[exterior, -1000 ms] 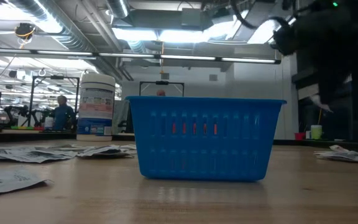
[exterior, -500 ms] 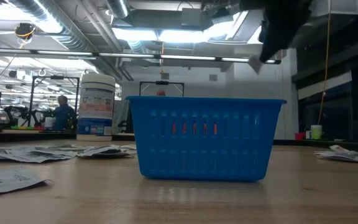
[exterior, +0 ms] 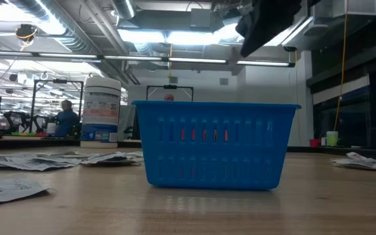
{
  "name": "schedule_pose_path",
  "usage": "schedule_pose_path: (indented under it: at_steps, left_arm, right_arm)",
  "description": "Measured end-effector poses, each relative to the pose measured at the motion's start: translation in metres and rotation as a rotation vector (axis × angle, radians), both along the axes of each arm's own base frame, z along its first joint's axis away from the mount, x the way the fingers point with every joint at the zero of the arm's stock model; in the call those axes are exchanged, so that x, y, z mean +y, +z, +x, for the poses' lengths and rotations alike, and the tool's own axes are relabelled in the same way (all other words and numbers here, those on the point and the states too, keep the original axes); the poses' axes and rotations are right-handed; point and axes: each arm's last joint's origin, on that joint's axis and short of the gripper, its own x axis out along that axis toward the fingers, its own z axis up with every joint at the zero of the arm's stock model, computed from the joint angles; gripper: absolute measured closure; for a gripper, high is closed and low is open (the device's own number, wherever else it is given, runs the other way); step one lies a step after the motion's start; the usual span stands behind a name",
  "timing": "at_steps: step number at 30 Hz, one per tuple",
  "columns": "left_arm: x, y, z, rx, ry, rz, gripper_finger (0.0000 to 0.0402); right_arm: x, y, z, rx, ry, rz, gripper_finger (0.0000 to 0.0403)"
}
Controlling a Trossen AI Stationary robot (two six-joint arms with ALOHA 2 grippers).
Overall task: Pick & Place First Aid Supplies
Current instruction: Put the orange ointment pack into the bottom orange bin
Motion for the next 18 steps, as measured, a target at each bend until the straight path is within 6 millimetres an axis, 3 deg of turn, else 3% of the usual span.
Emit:
schedule_pose_path:
  at_steps: [7,18]
  left_arm:
    - [0.0,0.0,0.0,0.0,0.0,0.0,0.0391]
    - [0.0,0.0,0.0,0.0,0.0,0.0,0.0393]
  right_arm:
    - [-0.006,-0.01,0.015,-0.016,0.063,0.01,0.0394]
    - [-0.02,-0.052,0.043,0.076,0.071,0.04,0.0393]
